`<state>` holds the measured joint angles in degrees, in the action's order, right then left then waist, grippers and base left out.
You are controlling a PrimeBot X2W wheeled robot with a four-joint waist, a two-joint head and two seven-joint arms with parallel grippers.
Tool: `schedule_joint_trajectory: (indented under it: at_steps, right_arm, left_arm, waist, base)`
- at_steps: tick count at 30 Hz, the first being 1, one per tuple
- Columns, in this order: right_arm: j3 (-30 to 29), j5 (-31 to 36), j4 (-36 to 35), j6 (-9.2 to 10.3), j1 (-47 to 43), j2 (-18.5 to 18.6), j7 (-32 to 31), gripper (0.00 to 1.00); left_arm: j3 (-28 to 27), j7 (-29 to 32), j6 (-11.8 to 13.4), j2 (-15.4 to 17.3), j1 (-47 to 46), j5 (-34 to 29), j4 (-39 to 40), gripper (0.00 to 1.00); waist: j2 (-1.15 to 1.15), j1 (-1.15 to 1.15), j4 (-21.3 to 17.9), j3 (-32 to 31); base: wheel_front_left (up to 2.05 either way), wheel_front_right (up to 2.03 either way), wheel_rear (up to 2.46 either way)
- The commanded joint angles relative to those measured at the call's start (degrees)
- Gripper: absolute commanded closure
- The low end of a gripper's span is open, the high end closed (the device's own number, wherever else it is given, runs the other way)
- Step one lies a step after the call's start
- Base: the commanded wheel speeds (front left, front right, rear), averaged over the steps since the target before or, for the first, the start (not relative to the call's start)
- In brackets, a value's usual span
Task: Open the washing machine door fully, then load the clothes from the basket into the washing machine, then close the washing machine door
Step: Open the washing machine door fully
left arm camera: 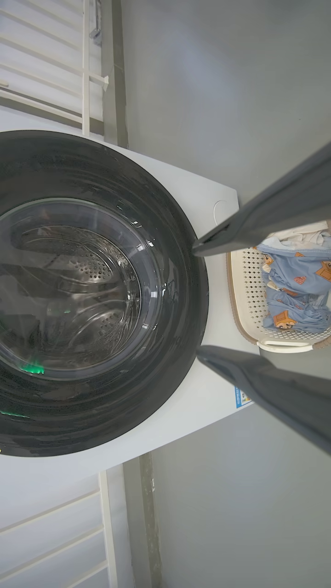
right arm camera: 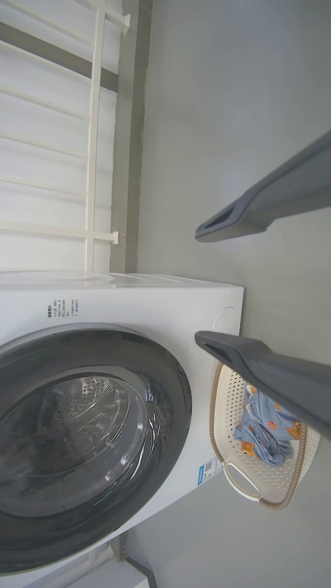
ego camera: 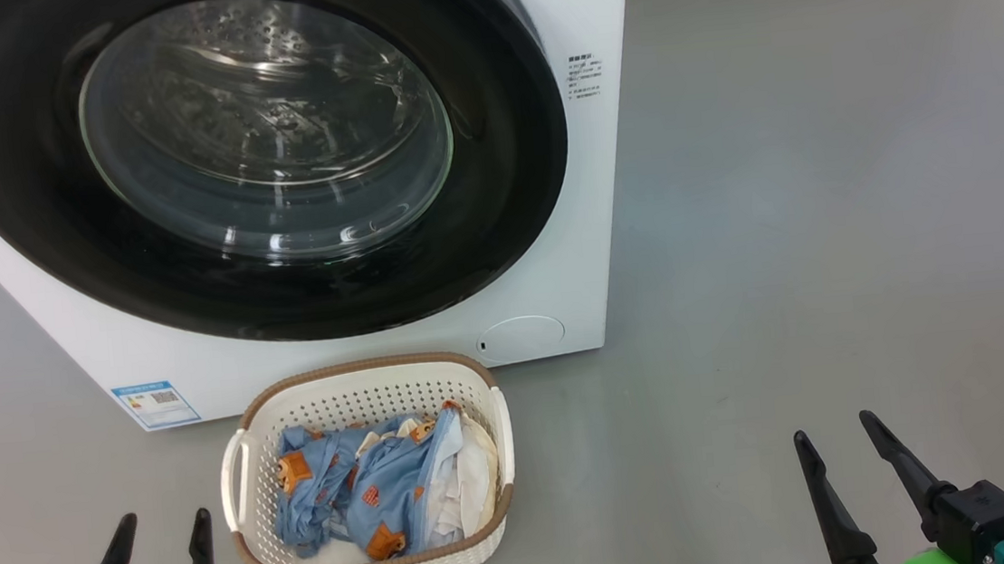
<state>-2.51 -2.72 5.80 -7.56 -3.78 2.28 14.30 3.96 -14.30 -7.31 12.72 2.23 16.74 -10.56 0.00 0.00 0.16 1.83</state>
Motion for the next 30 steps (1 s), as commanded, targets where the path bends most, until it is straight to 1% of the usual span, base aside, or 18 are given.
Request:
schedule_joint_trajectory:
  at_steps: [1, 2, 3, 13, 16, 17, 19, 25, 28, 30]
  right_arm:
    - [1.4, -0.2, -1.6, 0.08, 0.3, 0.6, 0.7, 0.0]
    - [1.3, -0.4, -1.5, 0.08, 0.2, 0.6, 0.7, 0.0]
    - [1.5, -0.7, -1.6, 0.08, 0.2, 0.6, 0.7, 1.0]
    - [1.6, -3.5, -3.1, 0.08, -0.2, 0.6, 0.7, 1.0]
    - [1.6, -6.2, -2.8, 0.08, -0.3, 0.6, 0.7, 1.0]
    - [1.5, -8.8, -2.6, 0.08, -0.4, 0.6, 0.7, 1.0]
    - [2.1, -17.9, -1.4, 0.08, -0.6, 0.6, 0.7, 1.0]
    - [1.3, -39.1, 1.3, 0.08, -0.2, 0.6, 0.7, 1.0]
    - [1.3, -54.0, 1.9, 0.08, 0.2, 0.6, 0.7, 1.0]
    - [0.9, -62.4, 1.3, 0.08, 0.3, 0.6, 0.7, 1.0]
  left_arm:
    - [-2.0, -0.7, -0.2, 1.4, -1.1, 0.1, 1.2, 0.0]
    - [-2.0, -0.7, -0.2, 1.4, -1.0, 0.2, 1.1, 0.0]
    - [-2.0, -0.7, -0.2, 1.3, -1.0, 0.2, 1.1, 0.0]
    - [-1.9, -0.7, -0.2, 1.4, -1.0, 0.4, 0.4, 0.0]
    - [-1.8, -0.7, -0.2, 1.4, -1.0, 0.5, 0.2, 0.0]
    - [-1.8, -0.7, -0.2, 1.4, -1.0, 0.5, 0.1, 0.0]
    - [-1.7, -0.7, -0.2, 1.4, -1.0, 0.6, 0.1, 0.0]
    - [-1.5, -0.7, -0.2, 1.6, -0.9, 1.0, -0.2, 0.0]
    - [-1.6, -0.7, -0.2, 1.7, -0.7, 1.4, -0.3, 0.0]
    - [-1.5, -0.7, -0.2, 1.7, -0.5, 1.5, -0.3, 0.0]
  waist:
    - [0.0, 0.0, 0.0, -0.1]
    - [0.0, 0.0, 0.0, -0.1]
    - [0.0, 0.0, 0.0, -0.1]
    - [0.0, 0.0, 0.1, -0.3]
    - [0.0, 0.0, 0.1, -0.3]
    - [0.0, 0.0, 0.2, -0.3]
    - [0.0, 0.0, 0.3, -0.3]
    - [0.0, 0.0, 0.8, -0.1]
    - [0.0, 0.0, 1.2, 0.0]
    - [0.0, 0.0, 1.5, 0.1]
  base:
    - [0.0, 0.0, 0.0]
    - [0.0, 0.0, 0.0]
    - [0.0, 0.0, 0.0]
    - [0.0, 0.0, 0.0]
    - [0.0, 0.0, 0.0]
    - [0.0, 0.0, 0.0]
    - [0.0, 0.0, 0.0]
    - [0.0, 0.0, 0.0]
    - [0.0, 0.0, 0.0]
    - [0.0, 0.0, 0.0]
